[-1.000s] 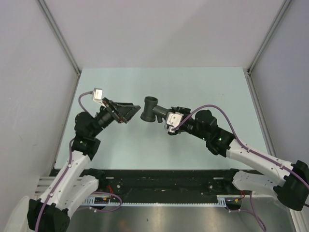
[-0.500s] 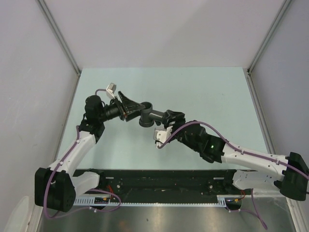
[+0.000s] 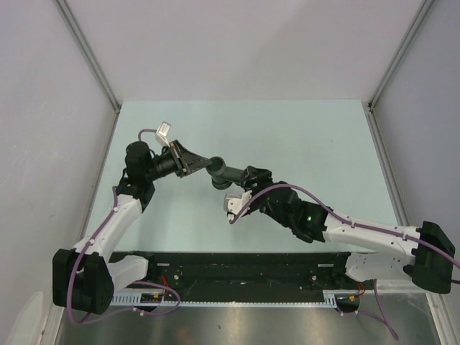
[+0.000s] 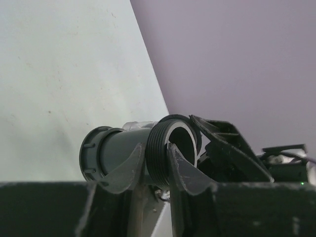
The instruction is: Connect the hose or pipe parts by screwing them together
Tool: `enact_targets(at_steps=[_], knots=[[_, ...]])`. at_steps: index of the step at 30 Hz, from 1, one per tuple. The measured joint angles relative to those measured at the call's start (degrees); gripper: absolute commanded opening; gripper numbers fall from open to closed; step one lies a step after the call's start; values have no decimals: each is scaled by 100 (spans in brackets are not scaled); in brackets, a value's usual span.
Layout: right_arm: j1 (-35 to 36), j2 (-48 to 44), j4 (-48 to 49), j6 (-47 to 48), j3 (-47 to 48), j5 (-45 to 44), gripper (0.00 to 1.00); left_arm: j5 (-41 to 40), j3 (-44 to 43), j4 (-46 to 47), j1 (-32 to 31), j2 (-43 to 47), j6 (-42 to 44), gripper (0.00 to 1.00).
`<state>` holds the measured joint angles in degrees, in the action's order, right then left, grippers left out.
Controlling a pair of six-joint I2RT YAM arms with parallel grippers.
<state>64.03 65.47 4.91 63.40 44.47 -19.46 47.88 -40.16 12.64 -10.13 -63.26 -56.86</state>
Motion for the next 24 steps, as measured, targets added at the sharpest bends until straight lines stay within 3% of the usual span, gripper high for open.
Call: enact_targets(at_steps=[5,10,15,18,23,24], knots=[[-208,118,116,-450,2,332,0,-133,20,-81,-33,308,876,0],[-581,116,149,-1156,2,1158,0,-494,297,-96,-199,955,1818,0],[-1154,11,-192,-1934,15,2280,0,-1384,699,55,-1029,1641,3246,0],[-1569,-120,-457,-2490,26,3178,0,-1799,1054,341,-1547,2083,4059,0],[-2476,-240,-634,-3473,192,5014,0,-1980,1373,675,-1718,2323,4892,0],[-2616,-267,-632,-3630,223,5300,0,-2015,1399,691,-1725,2332,4977,12]])
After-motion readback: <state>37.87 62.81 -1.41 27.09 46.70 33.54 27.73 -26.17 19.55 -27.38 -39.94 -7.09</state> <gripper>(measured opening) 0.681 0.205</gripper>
